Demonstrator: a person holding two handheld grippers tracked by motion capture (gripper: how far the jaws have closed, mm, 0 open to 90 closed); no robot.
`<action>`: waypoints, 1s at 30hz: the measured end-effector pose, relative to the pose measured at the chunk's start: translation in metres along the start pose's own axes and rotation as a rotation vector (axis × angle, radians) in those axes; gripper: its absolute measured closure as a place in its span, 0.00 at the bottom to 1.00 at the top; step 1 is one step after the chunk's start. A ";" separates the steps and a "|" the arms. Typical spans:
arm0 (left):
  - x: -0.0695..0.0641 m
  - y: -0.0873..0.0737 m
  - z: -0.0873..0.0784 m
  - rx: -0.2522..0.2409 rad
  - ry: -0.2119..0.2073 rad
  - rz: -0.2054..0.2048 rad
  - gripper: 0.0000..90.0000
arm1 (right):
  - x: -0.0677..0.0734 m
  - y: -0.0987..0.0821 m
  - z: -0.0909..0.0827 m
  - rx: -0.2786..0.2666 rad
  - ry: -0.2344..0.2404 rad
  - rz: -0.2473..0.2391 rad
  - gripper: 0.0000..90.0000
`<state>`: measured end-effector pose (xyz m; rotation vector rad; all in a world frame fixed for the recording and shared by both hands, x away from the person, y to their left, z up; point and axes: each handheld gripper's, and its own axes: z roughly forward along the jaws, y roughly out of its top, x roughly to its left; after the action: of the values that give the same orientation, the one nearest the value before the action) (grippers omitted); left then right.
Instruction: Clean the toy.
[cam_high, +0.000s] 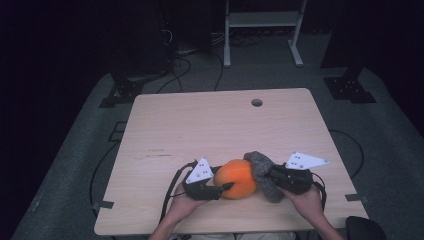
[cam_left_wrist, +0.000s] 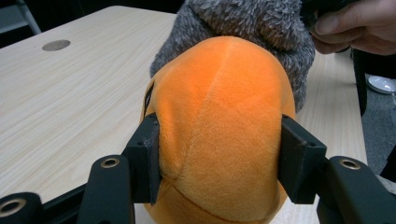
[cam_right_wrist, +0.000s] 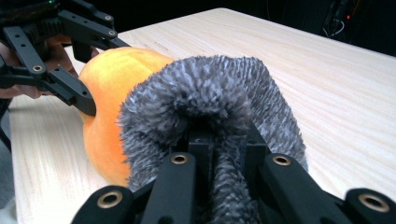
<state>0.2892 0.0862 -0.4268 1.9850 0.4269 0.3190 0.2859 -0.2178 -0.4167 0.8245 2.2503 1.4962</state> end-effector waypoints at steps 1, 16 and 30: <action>-0.002 0.002 0.003 0.006 0.001 0.007 0.46 | 0.002 0.002 -0.001 -0.007 0.001 -0.008 0.88; -0.011 0.010 0.007 0.031 0.011 0.048 0.46 | 0.015 0.017 0.002 -0.028 0.014 -0.056 0.88; -0.006 0.013 -0.003 0.019 0.047 0.037 0.45 | 0.010 0.013 -0.001 0.006 -0.019 -0.060 0.88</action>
<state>0.2845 0.0813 -0.4140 2.0087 0.4250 0.3868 0.2811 -0.2087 -0.4042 0.7632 2.2470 1.4495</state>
